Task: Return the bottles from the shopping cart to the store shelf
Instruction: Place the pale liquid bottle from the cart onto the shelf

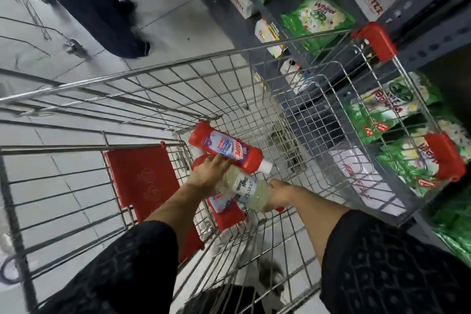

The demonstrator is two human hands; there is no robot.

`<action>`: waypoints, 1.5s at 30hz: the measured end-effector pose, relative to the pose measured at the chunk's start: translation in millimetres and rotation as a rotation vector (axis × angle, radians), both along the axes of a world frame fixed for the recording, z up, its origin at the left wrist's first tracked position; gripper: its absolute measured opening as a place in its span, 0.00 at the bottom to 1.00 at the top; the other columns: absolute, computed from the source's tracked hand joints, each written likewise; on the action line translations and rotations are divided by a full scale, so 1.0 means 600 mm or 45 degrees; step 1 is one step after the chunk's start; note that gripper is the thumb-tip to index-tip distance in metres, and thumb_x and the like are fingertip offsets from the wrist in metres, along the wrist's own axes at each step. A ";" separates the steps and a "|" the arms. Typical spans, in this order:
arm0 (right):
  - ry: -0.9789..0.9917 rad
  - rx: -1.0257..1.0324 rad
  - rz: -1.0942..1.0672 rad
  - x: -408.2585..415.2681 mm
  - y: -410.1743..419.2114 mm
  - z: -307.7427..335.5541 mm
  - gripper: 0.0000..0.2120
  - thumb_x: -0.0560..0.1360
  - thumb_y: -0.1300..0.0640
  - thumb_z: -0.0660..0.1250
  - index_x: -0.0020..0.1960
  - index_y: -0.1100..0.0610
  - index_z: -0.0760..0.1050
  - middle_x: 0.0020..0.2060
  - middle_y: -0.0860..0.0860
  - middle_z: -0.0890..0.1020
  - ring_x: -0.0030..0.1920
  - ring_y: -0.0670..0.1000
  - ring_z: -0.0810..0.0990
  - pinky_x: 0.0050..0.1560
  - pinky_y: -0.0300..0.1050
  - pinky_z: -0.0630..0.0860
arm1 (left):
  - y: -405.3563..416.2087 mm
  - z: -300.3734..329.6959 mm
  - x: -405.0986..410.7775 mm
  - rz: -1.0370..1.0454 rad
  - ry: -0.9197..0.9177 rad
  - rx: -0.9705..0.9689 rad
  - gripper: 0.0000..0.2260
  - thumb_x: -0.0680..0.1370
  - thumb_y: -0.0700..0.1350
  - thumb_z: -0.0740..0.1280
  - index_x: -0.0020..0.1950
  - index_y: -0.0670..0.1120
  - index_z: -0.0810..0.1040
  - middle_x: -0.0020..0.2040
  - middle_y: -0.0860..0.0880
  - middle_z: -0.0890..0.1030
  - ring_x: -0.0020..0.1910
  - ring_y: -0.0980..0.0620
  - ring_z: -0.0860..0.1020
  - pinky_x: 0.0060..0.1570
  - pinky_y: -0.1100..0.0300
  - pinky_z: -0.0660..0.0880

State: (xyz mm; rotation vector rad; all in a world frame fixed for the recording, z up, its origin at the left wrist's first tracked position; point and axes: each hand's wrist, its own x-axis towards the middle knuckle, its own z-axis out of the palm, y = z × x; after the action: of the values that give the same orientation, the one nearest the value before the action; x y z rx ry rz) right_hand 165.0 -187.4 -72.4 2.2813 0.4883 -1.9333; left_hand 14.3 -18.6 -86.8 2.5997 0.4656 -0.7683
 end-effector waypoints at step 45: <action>-1.922 0.842 -1.263 0.471 -0.656 0.849 0.25 0.70 0.44 0.72 0.62 0.56 0.76 0.61 0.57 0.80 0.62 0.60 0.77 0.62 0.50 0.73 | -0.769 0.574 0.658 0.014 -1.042 -1.042 0.32 0.68 0.59 0.74 0.64 0.46 0.67 0.59 0.49 0.78 0.58 0.51 0.78 0.57 0.57 0.74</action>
State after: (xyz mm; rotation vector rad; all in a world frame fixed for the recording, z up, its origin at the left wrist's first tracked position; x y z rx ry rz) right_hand 447.4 -581.2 436.8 3.7892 -0.3379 0.5792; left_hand 408.9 -480.3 257.8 1.8791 -0.0870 0.1540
